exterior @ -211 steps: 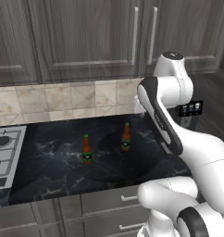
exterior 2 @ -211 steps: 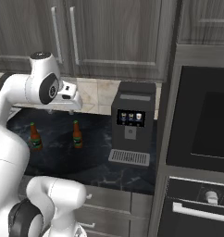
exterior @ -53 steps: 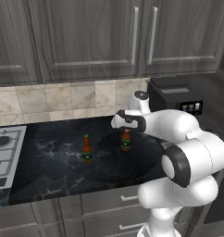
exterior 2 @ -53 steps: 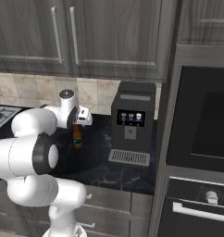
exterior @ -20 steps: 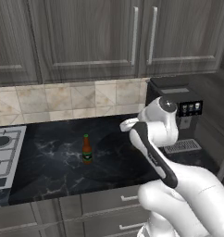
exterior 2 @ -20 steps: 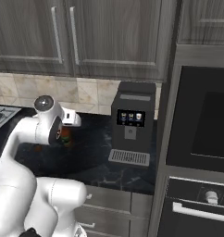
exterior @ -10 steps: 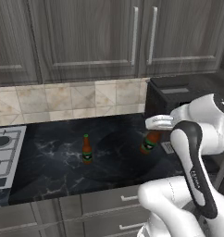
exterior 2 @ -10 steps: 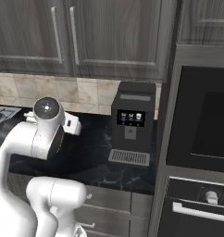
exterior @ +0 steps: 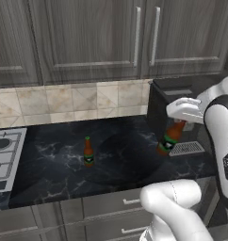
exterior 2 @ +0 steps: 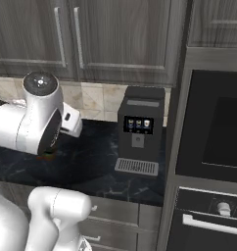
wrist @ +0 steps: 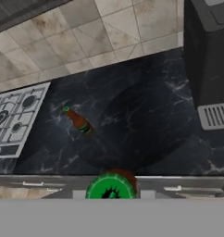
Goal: Move the drinks to the dining counter.
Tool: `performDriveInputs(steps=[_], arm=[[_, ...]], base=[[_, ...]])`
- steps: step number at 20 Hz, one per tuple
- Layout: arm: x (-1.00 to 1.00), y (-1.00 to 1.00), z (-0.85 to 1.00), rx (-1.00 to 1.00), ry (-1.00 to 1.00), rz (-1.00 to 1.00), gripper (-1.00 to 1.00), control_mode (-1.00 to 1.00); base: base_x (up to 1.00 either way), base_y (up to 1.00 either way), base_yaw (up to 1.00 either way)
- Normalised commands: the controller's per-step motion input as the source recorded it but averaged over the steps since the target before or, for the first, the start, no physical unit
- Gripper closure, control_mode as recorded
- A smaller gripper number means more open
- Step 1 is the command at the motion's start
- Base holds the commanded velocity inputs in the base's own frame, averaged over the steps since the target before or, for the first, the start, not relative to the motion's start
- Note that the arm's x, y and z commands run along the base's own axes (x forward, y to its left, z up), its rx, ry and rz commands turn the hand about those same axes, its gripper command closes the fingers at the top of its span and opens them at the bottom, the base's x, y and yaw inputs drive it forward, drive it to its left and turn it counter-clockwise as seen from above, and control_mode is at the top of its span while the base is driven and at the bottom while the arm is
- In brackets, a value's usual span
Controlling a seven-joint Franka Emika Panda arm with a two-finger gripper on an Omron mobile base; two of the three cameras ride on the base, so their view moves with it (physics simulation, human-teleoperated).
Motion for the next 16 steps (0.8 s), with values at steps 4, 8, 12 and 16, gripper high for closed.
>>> performDriveInputs(steps=[4, 8, 12, 16], arm=[[-0.03, 0.13, 0.69, -0.13, 0.11, 0.0, 1.0, -1.0], [-0.04, 0.08, 0.42, -0.12, 0.01, 0.0, 1.0, -1.0], [-0.12, 0.01, 0.23, -0.06, 0.0, 0.0, 1.0, -1.0], [-0.19, 0.0, 0.07, -0.09, -0.08, 0.0, 1.0, -1.0]], base=[[0.0, 0.0, 0.0], [0.0, 0.0, 0.0], [0.0, 0.0, 0.0], [0.0, 0.0, 0.0]])
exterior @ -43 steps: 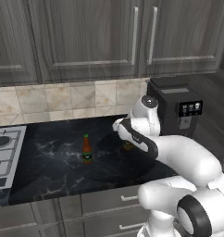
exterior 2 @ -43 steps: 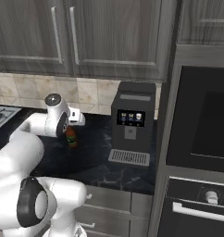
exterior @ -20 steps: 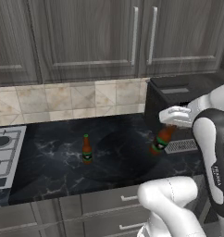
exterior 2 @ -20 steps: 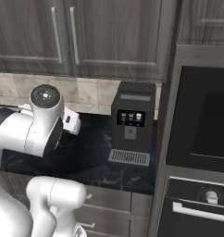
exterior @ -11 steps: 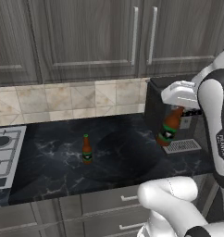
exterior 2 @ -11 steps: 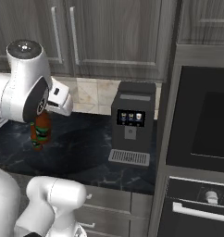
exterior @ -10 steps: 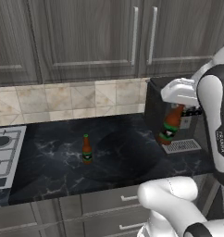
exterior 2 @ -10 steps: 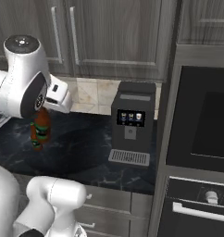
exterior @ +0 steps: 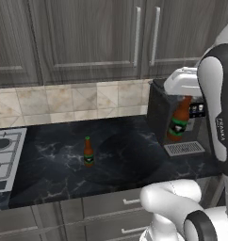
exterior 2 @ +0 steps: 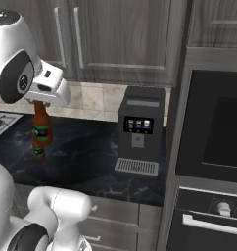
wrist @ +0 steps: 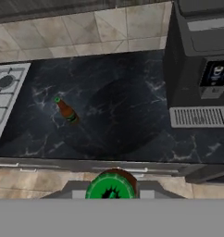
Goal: Move the drinks to the dining counter.
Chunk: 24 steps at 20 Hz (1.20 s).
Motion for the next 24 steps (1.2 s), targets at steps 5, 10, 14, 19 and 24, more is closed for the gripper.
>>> performDriveInputs(steps=[5, 10, 14, 19, 24], arm=[[-0.31, 0.0, 0.0, -0.08, -0.16, 0.0, 1.0, -1.0], [-0.19, 0.0, 0.01, -0.09, -0.19, 0.0, 1.0, -1.0], [-0.23, 0.0, 0.0, 0.0, -0.18, 0.0, 1.0, -1.0], [-0.17, 0.0, 0.01, 0.0, -0.05, 0.0, 1.0, 1.0], [0.0, 0.0, 0.0, 0.0, 0.0, 0.0, 1.0, 1.0]], base=[[0.0, 0.0, 0.0], [0.0, 0.0, 0.0], [0.0, 0.0, 0.0], [-0.46, 0.01, 0.0], [-0.77, 0.63, 0.04]])
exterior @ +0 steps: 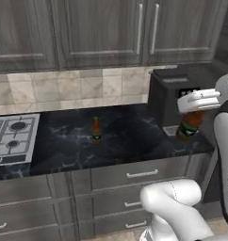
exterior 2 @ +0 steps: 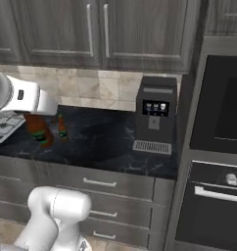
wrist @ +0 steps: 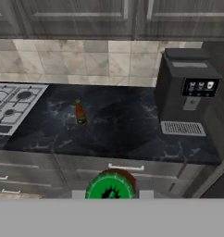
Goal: Move the drinks to the dining counter.
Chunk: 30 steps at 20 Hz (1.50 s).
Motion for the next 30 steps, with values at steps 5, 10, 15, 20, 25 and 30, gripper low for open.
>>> performDriveInputs(steps=[5, 10, 15, 20, 25, 30], arm=[[0.0, 0.0, 0.0, 0.0, 0.0, 0.0, 1.0, 1.0], [0.0, 0.0, 0.0, 0.0, 0.0, 0.0, 1.0, 1.0], [0.0, 0.0, 0.0, 0.0, 0.0, 0.0, 1.0, 1.0], [0.0, 0.0, 0.0, 0.0, 0.0, 0.0, 1.0, 1.0], [0.0, 0.0, 0.0, 0.0, 0.0, 0.0, 1.0, 1.0], [0.0, 0.0, 0.0, 0.0, 0.0, 0.0, 1.0, 1.0]], base=[[-0.26, 0.96, 0.5], [-0.14, 0.11, 0.99], [-0.05, 0.0, 1.0], [0.0, 0.0, 1.0], [0.0, 0.0, 1.0], [0.0, 0.0, 1.0]])
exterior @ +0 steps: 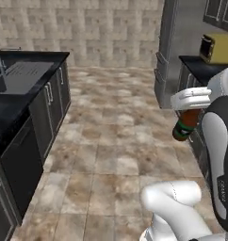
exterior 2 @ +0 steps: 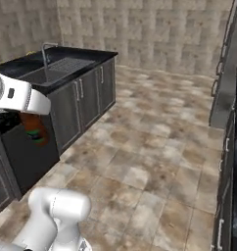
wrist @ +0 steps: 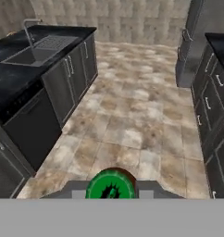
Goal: Move the drinks to the dining counter.
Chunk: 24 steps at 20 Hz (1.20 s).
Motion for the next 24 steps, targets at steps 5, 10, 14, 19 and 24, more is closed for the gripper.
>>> performDriveInputs(steps=[5, 10, 14, 19, 24], arm=[[0.0, 0.0, 0.0, 0.0, 0.0, 0.0, 1.0, 1.0], [0.0, 0.0, 0.0, 0.0, 0.0, 0.0, 1.0, 1.0], [0.0, 0.0, 0.0, 0.0, 0.0, 0.0, 1.0, 1.0], [0.0, 0.0, 0.0, 0.0, 0.0, 0.0, 1.0, 1.0], [0.0, 0.0, 0.0, 0.0, 0.0, 0.0, 1.0, 1.0]], base=[[0.16, 0.24, 0.92], [0.43, 0.21, 0.85], [0.83, 0.0, 0.85], [1.0, -0.21, 0.77], [1.0, -0.34, 0.38]])
